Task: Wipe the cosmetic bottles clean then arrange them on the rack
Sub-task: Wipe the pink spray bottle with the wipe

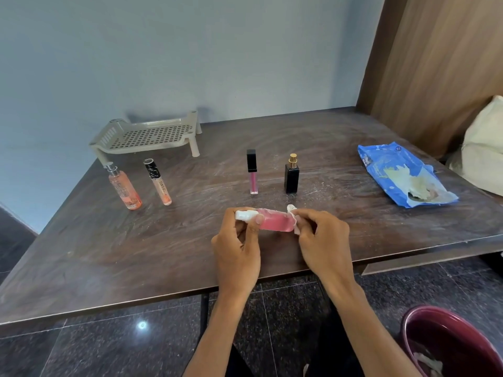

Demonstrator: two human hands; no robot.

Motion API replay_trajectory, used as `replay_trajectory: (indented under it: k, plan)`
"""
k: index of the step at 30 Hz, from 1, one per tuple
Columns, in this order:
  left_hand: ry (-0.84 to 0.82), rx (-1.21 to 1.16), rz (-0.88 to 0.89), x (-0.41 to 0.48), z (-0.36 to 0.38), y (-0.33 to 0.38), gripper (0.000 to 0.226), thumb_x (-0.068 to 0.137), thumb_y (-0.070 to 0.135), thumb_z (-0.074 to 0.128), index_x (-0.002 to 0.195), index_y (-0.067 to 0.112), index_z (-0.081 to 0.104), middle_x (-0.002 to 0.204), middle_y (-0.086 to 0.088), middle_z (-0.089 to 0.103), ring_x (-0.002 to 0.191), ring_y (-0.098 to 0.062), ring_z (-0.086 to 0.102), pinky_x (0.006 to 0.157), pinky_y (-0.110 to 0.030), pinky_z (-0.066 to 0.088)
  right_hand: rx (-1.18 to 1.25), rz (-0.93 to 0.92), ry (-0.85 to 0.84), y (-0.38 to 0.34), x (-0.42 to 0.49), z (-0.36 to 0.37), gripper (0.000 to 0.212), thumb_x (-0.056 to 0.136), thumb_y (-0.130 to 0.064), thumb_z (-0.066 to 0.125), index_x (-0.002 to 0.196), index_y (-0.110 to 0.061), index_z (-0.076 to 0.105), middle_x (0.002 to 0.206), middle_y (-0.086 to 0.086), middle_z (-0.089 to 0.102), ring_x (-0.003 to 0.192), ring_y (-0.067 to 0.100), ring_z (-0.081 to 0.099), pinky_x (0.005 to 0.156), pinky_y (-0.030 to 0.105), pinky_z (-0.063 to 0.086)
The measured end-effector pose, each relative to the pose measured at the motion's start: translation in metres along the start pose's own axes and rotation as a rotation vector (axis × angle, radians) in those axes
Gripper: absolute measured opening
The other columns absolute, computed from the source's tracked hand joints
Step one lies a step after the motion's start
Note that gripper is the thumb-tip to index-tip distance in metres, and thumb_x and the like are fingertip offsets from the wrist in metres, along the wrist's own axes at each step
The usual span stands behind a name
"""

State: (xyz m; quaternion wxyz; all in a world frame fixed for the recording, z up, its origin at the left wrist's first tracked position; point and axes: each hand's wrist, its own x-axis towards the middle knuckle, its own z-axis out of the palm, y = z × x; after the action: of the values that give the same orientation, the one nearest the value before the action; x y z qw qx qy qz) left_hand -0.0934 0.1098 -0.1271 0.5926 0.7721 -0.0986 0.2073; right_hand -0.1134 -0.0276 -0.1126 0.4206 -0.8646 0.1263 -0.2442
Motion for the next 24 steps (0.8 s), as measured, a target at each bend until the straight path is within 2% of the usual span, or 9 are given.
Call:
replay_trajectory:
  k: [3,6,11,13,16,19,22,24]
  plan:
    - [0.006,-0.027,-0.006,0.001,0.000,-0.004,0.017,0.097,0.035,0.059,0.104,0.020,0.064,0.085,0.011,0.072,0.073,-0.005,0.067,0.060,-0.012,0.047,0.131,0.123,-0.084,0.000,0.003,-0.003,0.021,0.094,-0.017,0.060,0.109,-0.022,0.074,0.081,-0.016,0.072,0.071,-0.017,0.060,0.066,-0.003,0.038]
    - [0.021,-0.055,-0.014,0.002,-0.001,-0.005,0.016,0.097,0.035,0.058,0.105,0.022,0.063,0.088,0.011,0.072,0.077,-0.005,0.067,0.064,-0.012,0.048,0.182,0.193,-0.155,0.001,0.007,-0.004,0.022,0.094,-0.016,0.060,0.108,-0.024,0.075,0.079,-0.015,0.073,0.073,-0.008,0.066,0.064,0.000,0.042]
    - [0.093,-0.108,-0.055,0.001,-0.001,-0.005,0.003,0.098,0.035,0.058,0.099,0.033,0.059,0.088,0.014,0.072,0.083,-0.005,0.068,0.069,-0.017,0.054,0.249,0.275,-0.308,0.003,0.010,-0.007,0.020,0.095,-0.015,0.060,0.106,-0.023,0.074,0.084,-0.009,0.074,0.055,-0.004,0.061,0.058,0.007,0.042]
    - [0.100,-0.132,-0.077,0.002,-0.002,-0.006,0.006,0.097,0.036,0.057,0.099,0.031,0.060,0.088,0.010,0.072,0.084,-0.004,0.069,0.073,-0.019,0.055,0.282,0.297,-0.326,0.005,0.011,-0.008,0.015,0.093,-0.017,0.064,0.102,-0.022,0.075,0.081,-0.007,0.075,0.059,-0.003,0.062,0.063,0.009,0.044]
    - [0.073,-0.114,-0.058,0.003,-0.001,-0.007,0.009,0.096,0.041,0.056,0.097,0.032,0.059,0.085,0.010,0.071,0.082,-0.008,0.069,0.070,-0.020,0.056,0.355,0.320,-0.295,0.006,0.012,-0.008,0.013,0.090,-0.017,0.068,0.099,-0.021,0.076,0.078,-0.007,0.076,0.078,0.005,0.069,0.078,0.018,0.050]
    - [0.053,-0.102,-0.028,0.003,-0.001,-0.006,0.011,0.096,0.042,0.055,0.098,0.032,0.059,0.089,0.012,0.071,0.081,-0.014,0.068,0.067,-0.022,0.054,0.392,0.321,-0.271,0.003,0.010,-0.006,0.014,0.088,-0.019,0.070,0.100,-0.023,0.076,0.079,-0.008,0.076,0.079,0.005,0.069,0.078,0.017,0.050]
    - [0.073,-0.087,-0.003,0.002,-0.002,-0.006,0.003,0.098,0.035,0.056,0.097,0.033,0.059,0.089,0.013,0.070,0.079,-0.016,0.066,0.064,-0.022,0.051,0.361,0.322,-0.311,0.005,0.008,-0.006,0.014,0.088,-0.020,0.070,0.100,-0.024,0.076,0.080,-0.008,0.076,0.087,0.009,0.070,0.088,0.027,0.053]
    - [0.095,-0.085,-0.005,0.002,-0.002,-0.007,0.007,0.097,0.036,0.056,0.098,0.030,0.060,0.086,0.013,0.071,0.078,-0.013,0.067,0.063,-0.021,0.052,0.396,0.351,-0.344,0.007,0.007,-0.009,0.013,0.088,-0.016,0.069,0.098,-0.022,0.076,0.083,-0.006,0.076,0.089,0.012,0.071,0.091,0.032,0.054]
